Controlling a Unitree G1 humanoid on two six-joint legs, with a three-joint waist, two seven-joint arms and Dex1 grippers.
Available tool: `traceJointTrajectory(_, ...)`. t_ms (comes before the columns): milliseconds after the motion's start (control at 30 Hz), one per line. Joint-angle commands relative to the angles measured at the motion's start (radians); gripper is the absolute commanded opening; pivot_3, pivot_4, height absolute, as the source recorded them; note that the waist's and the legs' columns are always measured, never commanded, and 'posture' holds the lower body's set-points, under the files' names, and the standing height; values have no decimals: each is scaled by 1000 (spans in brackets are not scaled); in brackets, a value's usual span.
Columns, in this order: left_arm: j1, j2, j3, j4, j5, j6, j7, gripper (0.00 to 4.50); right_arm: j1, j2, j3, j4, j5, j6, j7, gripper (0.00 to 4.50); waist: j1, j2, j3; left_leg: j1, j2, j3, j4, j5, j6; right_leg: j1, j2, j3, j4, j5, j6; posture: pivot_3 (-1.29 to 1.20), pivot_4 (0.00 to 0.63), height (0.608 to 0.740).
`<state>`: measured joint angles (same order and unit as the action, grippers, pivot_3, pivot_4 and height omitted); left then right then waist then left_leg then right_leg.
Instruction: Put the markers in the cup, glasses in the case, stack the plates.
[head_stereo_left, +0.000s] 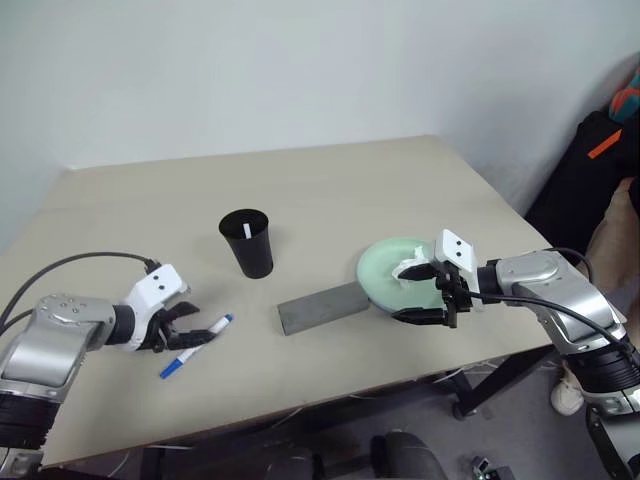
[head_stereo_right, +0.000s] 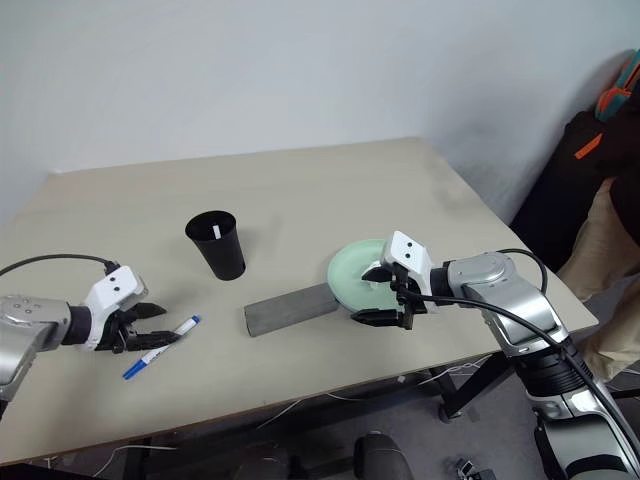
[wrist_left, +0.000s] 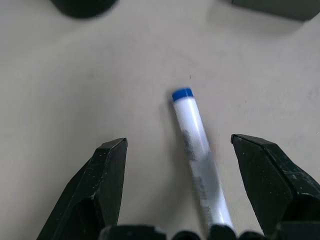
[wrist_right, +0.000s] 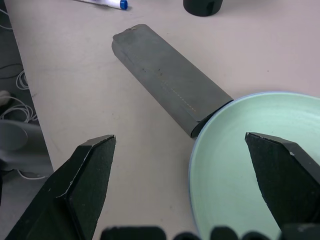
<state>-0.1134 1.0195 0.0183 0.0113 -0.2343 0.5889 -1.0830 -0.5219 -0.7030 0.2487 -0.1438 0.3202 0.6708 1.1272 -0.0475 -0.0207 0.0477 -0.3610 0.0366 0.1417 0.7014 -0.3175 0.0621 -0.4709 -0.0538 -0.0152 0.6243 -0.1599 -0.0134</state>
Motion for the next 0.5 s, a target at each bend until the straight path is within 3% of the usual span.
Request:
traceJointTrajectory(33, 7, -3, 1, -45, 9, 18, 26, 3493, -14, -10, -28, -26, 10, -11, 0, 4500, 0, 0, 0, 0, 0, 0, 0, 0, 0, 0, 0, 0, 0, 0, 0, 0, 0, 740)
traceJointTrajectory(100, 11, -6, -10, -51, 15, 27, 34, 3493, -14, -11, -28, -21, 8, -15, 2, 4500, 1, 0, 0, 0, 0, 0, 0, 0, 0, 0, 0, 0, 0, 0, 0, 0, 0, 740)
traceJointTrajectory(200, 18, -9, -20, -55, 23, 30, 41, 2897, -15, -10, -27, -17, 7, -20, 3, 4500, 0, 0, 0, 0, 0, 0, 0, 0, 0, 0, 0, 0, 0, 0, 0, 0, 0, 740)
traceJointTrajectory(433, 31, -2, -27, -56, 38, 12, 41, 451, -10, -13, -27, -13, 5, -30, 7, 4500, 0, 0, 0, 1, 1, 2, 0, 0, 0, 0, 0, 0, 0, 1, -1, 0, 0, 740)
traceJointTrajectory(500, 27, -5, -28, -51, 42, 2, 42, 105, -8, -14, -27, -10, 4, -33, 8, 4500, 0, 0, 0, 1, 1, 2, 0, 0, 0, 0, 0, 0, 0, 1, -2, 0, 0, 740)
